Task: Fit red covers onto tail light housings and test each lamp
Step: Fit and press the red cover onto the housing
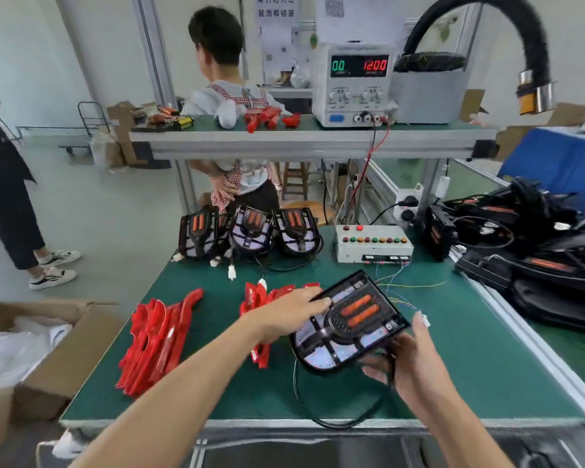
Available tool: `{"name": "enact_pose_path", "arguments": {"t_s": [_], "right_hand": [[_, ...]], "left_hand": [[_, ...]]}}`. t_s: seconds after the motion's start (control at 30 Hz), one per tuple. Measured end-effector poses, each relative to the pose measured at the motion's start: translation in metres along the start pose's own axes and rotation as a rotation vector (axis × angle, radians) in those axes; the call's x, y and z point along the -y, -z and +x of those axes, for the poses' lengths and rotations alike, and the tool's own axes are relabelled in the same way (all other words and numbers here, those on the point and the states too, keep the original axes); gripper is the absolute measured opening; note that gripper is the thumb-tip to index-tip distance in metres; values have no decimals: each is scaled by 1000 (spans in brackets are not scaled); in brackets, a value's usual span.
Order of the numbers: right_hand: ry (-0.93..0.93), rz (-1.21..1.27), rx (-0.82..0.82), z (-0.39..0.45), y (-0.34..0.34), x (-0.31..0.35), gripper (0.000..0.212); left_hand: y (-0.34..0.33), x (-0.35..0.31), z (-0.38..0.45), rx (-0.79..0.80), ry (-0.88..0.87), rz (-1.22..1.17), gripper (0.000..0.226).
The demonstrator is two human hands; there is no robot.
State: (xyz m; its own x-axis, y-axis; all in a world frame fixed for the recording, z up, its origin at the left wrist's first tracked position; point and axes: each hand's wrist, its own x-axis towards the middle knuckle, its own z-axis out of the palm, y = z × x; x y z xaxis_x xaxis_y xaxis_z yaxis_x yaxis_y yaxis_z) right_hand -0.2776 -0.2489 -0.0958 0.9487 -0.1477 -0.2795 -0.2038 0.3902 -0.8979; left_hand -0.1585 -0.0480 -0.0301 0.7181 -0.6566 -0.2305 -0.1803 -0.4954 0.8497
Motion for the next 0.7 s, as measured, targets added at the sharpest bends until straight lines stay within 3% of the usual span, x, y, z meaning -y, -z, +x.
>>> {"name": "enact_pose_path", "arguments": {"t_s": [0.17, 0.23, 0.33, 0.43, 0.5, 0.63, 0.7], "right_hand": [[25, -217, -129, -1, 23, -1, 54], [32, -292, -143, 0, 24, -1, 45], [14, -380, -159, 3, 24, -1, 48], [39, -455, -169, 4, 22, -2, 54], [77, -465, -194, 4, 21, -5, 55], [139, -433, -245, 3, 20, -12, 55], [165, -436, -251, 2, 19, -14, 56]], "left_hand": [[-8, -2, 20, 113, -32, 394, 54], [-10, -2, 26, 136, -63, 471, 48], [-14, 0, 33, 142, -88, 524, 34], [-11, 7, 34, 139, -120, 534, 34], [-8, 12, 33, 68, -128, 468, 33], [4, 16, 45, -343, -96, 440, 22], [8, 14, 57, -403, -72, 522, 15]]}}
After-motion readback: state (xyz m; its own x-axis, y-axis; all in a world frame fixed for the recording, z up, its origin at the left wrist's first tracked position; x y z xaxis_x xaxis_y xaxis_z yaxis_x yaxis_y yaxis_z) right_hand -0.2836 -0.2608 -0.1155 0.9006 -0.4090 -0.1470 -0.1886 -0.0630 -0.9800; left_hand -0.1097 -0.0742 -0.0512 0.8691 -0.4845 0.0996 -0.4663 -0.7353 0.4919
